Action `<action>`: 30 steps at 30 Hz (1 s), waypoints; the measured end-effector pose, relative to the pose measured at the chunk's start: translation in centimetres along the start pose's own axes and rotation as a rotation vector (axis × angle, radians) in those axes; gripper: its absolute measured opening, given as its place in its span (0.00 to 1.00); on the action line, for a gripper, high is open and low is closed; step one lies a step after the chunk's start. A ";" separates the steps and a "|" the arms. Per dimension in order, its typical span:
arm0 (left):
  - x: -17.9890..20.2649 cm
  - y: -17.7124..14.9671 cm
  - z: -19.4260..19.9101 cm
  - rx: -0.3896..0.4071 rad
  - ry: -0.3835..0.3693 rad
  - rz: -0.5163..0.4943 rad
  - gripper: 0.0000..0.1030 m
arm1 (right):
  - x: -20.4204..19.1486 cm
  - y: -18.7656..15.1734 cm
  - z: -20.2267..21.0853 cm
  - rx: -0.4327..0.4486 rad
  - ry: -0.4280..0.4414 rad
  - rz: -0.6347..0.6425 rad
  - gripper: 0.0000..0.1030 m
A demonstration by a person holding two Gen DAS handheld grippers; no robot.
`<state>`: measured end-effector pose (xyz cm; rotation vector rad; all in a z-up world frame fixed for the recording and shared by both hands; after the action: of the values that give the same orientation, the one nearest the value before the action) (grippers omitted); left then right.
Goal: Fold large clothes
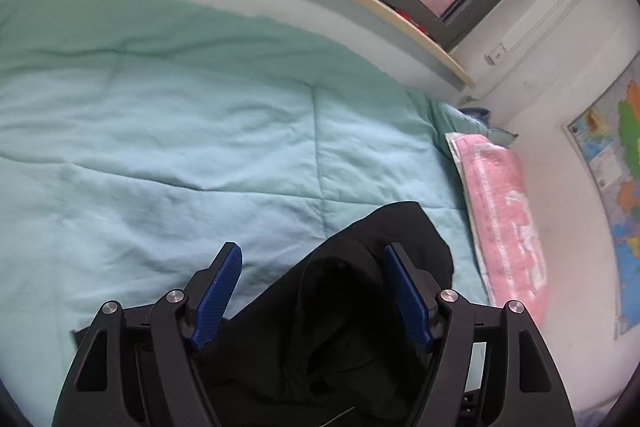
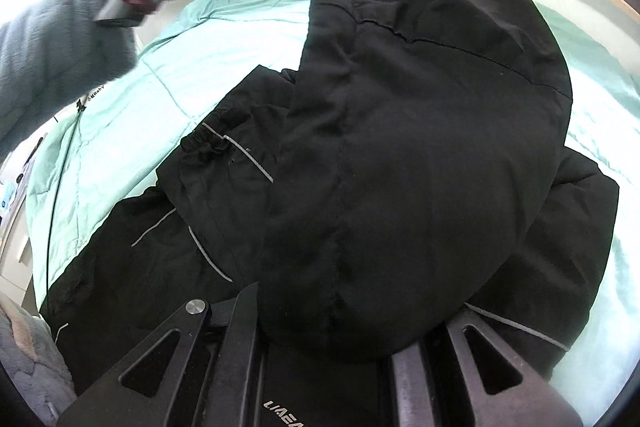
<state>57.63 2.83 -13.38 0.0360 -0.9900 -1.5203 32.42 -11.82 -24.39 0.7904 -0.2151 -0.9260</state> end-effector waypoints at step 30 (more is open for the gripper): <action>-4.8 -22.3 12.0 -0.077 0.335 -0.103 0.55 | 8.3 -2.8 3.9 -0.002 -0.302 -0.287 0.46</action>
<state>34.29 10.51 -21.32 0.2822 -0.6699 -1.5823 33.80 -21.27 -24.89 0.6872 -0.3700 -1.3177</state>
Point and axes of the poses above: each gripper's, at about its wrist camera, not at the fingertips, and z roughly against the way its jaws point, x to its right, y to its top, the point moved 5 cm from there along -z, roughly the way its jaws point, and after that the axes turned 6 degrees about x, right-handed, at the moved point
